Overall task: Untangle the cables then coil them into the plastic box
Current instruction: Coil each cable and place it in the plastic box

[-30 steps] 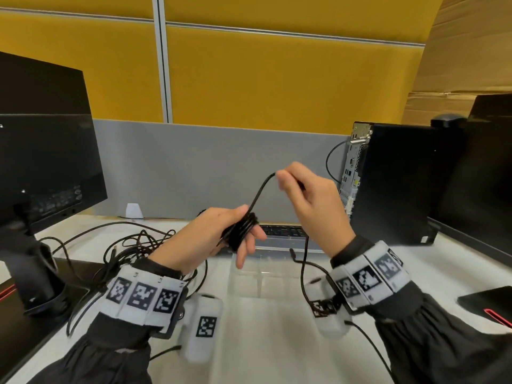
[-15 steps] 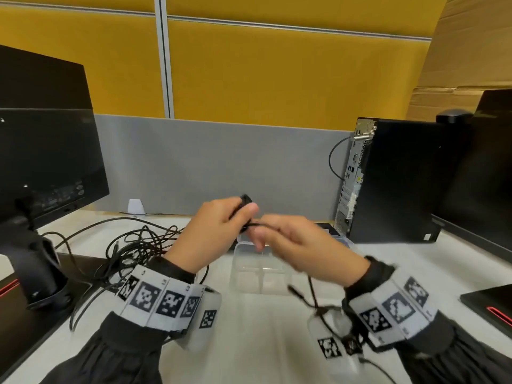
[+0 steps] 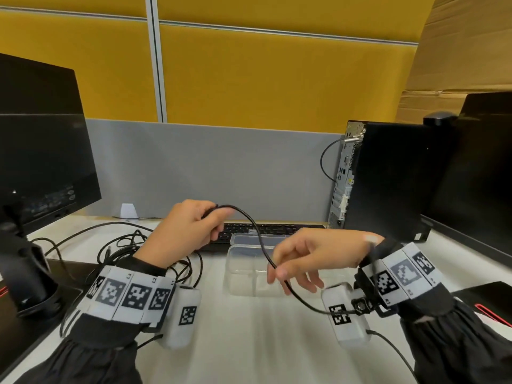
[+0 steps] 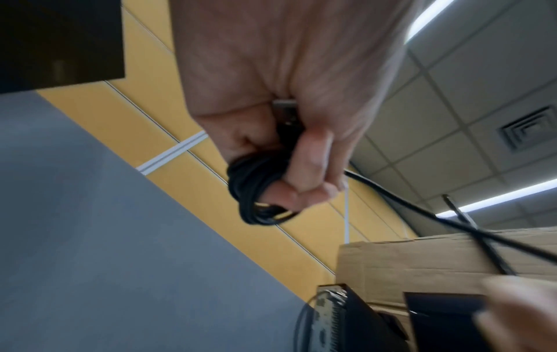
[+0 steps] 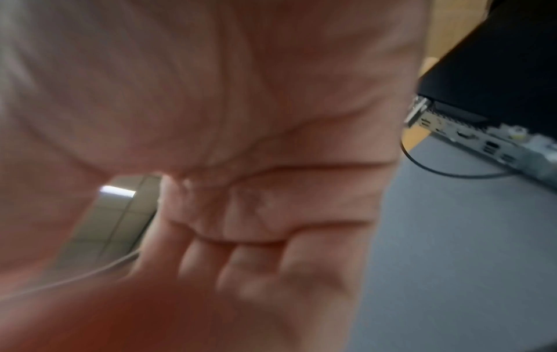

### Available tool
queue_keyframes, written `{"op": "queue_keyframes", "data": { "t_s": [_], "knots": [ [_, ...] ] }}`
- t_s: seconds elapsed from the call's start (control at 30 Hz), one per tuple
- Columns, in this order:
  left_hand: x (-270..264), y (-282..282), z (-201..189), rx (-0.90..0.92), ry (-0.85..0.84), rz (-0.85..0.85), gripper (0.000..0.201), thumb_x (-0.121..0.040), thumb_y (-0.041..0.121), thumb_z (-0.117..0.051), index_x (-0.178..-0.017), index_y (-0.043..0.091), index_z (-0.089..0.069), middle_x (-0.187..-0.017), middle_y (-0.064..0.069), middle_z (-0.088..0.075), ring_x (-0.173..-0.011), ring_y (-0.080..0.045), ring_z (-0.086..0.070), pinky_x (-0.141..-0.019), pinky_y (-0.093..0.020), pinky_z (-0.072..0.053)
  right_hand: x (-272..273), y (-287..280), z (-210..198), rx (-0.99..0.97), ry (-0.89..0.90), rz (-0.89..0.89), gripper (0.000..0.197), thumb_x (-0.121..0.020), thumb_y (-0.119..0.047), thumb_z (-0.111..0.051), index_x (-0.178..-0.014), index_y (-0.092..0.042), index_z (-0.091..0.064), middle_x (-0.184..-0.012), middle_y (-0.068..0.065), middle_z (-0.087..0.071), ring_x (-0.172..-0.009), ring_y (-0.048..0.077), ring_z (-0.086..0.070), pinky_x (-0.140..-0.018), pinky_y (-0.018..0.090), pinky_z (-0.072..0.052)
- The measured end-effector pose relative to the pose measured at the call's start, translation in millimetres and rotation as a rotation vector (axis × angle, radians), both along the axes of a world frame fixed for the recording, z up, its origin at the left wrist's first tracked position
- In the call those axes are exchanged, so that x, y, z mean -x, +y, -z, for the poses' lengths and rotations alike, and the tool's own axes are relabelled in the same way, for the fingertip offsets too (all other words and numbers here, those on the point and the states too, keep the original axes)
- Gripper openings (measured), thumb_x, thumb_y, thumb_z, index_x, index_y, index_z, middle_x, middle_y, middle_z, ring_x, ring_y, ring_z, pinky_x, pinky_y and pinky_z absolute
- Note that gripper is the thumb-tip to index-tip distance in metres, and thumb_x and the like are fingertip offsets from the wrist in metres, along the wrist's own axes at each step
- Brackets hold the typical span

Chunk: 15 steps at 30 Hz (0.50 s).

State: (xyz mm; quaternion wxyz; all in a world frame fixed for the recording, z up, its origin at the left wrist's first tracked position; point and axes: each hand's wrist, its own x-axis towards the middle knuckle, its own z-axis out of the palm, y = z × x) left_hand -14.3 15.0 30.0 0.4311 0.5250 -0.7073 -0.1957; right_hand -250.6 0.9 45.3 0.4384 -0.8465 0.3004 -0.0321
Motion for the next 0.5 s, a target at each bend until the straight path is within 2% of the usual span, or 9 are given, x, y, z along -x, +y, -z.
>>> {"op": "queue_keyframes", "data": {
  "t_s": [0.1, 0.17, 0.23, 0.33, 0.4, 0.47, 0.5],
  "knots": [
    [-17, -7, 1, 0.03, 0.068, -0.164, 0.041, -0.092, 0.036, -0.051, -0.062, 0.009, -0.056, -0.048, 0.002, -0.053, -0.035, -0.006, -0.04, -0.043, -0.015, -0.035, 5, 2, 0, -0.055, -0.133, -0.027, 0.022, -0.094, -0.03, -0.05, -0.088, -0.017, -0.066, -0.069, -0.001, -0.066, -0.041, 0.011, -0.046, -0.045, 0.023, -0.038],
    [-27, -10, 2, 0.031, 0.106, -0.223, 0.044, -0.093, 0.04, -0.049, -0.062, 0.009, -0.057, -0.046, 0.004, -0.053, -0.035, -0.006, -0.041, -0.046, -0.021, -0.036, 6, 0, 1, -0.089, -0.206, -0.029, 0.022, -0.092, -0.032, -0.05, -0.088, -0.016, -0.065, -0.07, -0.001, -0.067, -0.04, 0.01, -0.046, -0.044, 0.023, -0.036],
    [-31, -11, 1, 0.022, 0.138, -0.238, 0.046, -0.093, 0.042, -0.047, -0.062, 0.01, -0.057, -0.043, 0.004, -0.053, -0.035, -0.007, -0.042, -0.048, -0.024, -0.036, -1, -1, 4, -0.121, -0.185, -0.08, 0.018, -0.089, -0.03, -0.054, -0.095, -0.017, -0.063, -0.077, -0.002, -0.07, -0.045, 0.01, -0.05, -0.044, 0.02, -0.04],
    [-27, -9, 0, 0.038, 0.128, -0.257, 0.047, -0.094, 0.041, -0.046, -0.061, 0.01, -0.058, -0.043, 0.004, -0.054, -0.036, -0.007, -0.043, -0.049, -0.026, -0.036, -21, 1, 17, -0.105, -0.072, -0.114, 0.026, -0.085, -0.033, -0.058, -0.107, -0.021, -0.055, -0.089, -0.001, -0.069, -0.058, 0.013, -0.058, -0.05, 0.021, -0.045],
    [-21, -5, -1, 0.073, 0.071, -0.277, 0.048, -0.094, 0.041, -0.045, -0.06, 0.011, -0.058, -0.047, 0.003, -0.056, -0.041, -0.01, -0.046, -0.052, -0.027, -0.037, -35, 2, 26, 0.003, -0.138, -0.001, 0.024, -0.087, -0.035, -0.056, -0.105, -0.021, -0.049, -0.092, 0.002, -0.066, -0.064, 0.014, -0.058, -0.052, 0.025, -0.045],
    [-13, 0, -2, 0.113, -0.02, -0.299, 0.048, -0.095, 0.041, -0.044, -0.059, 0.013, -0.057, -0.05, 0.003, -0.057, -0.046, -0.011, -0.049, -0.054, -0.027, -0.037, -43, 2, 26, 0.054, -0.381, 0.189, 0.019, -0.095, -0.035, -0.048, -0.105, -0.019, -0.046, -0.093, 0.005, -0.064, -0.068, 0.016, -0.058, -0.053, 0.027, -0.044],
    [-8, 2, -1, 0.129, -0.058, -0.301, 0.047, -0.095, 0.041, -0.044, -0.059, 0.013, -0.057, -0.051, 0.003, -0.058, -0.048, -0.011, -0.05, -0.054, -0.027, -0.037, -45, 1, 23, 0.011, -0.486, 0.271, 0.026, -0.096, -0.042, -0.043, -0.107, -0.018, -0.046, -0.093, 0.005, -0.065, -0.069, 0.018, -0.059, -0.054, 0.027, -0.045]
  ]
}}
